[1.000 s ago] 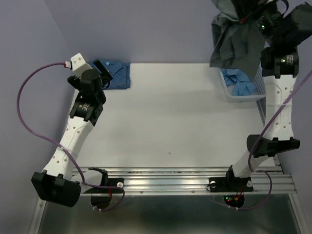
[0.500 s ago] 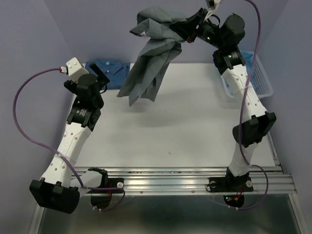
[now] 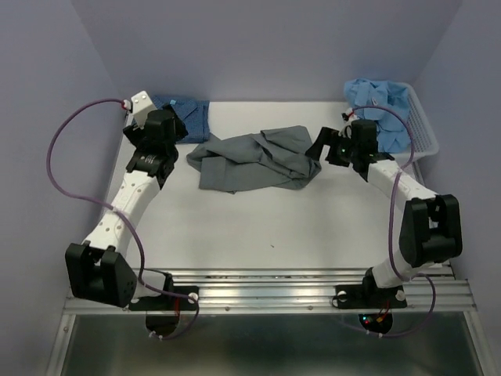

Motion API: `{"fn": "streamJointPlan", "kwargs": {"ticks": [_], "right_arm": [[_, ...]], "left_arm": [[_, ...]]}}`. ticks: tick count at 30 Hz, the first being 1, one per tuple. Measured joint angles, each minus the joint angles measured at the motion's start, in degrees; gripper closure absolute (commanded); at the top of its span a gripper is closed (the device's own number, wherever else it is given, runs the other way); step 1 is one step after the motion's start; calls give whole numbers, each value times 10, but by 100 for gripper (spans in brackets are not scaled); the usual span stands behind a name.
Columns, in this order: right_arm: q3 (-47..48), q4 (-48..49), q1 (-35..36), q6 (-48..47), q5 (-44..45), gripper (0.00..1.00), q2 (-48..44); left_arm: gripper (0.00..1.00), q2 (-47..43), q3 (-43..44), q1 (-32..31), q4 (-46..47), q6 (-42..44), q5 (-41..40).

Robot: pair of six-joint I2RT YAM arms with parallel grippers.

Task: Fold and stack the long sleeve shirts
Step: Move the shirt to the center of the board, then flatten the shirt out

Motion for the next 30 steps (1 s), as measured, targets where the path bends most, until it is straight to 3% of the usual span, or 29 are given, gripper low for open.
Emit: {"fn": "streamJointPlan", "kwargs": {"ticks": [8,15,22,30], "right_arm": [[91,-62,133,-75,140,0,-20],[198,-101,215,-160,250,0,115],[304,-134,229,-186,290,0,240],[369,-139,225,-197,298,0,288]], "left_arm": [[1,93,-1,20,-28,-28,90],[1,133,-54,73,1,-54,221],[1,215,-107,89,63,-52,373],[1,270,-107,76,100,-40,451]]}}
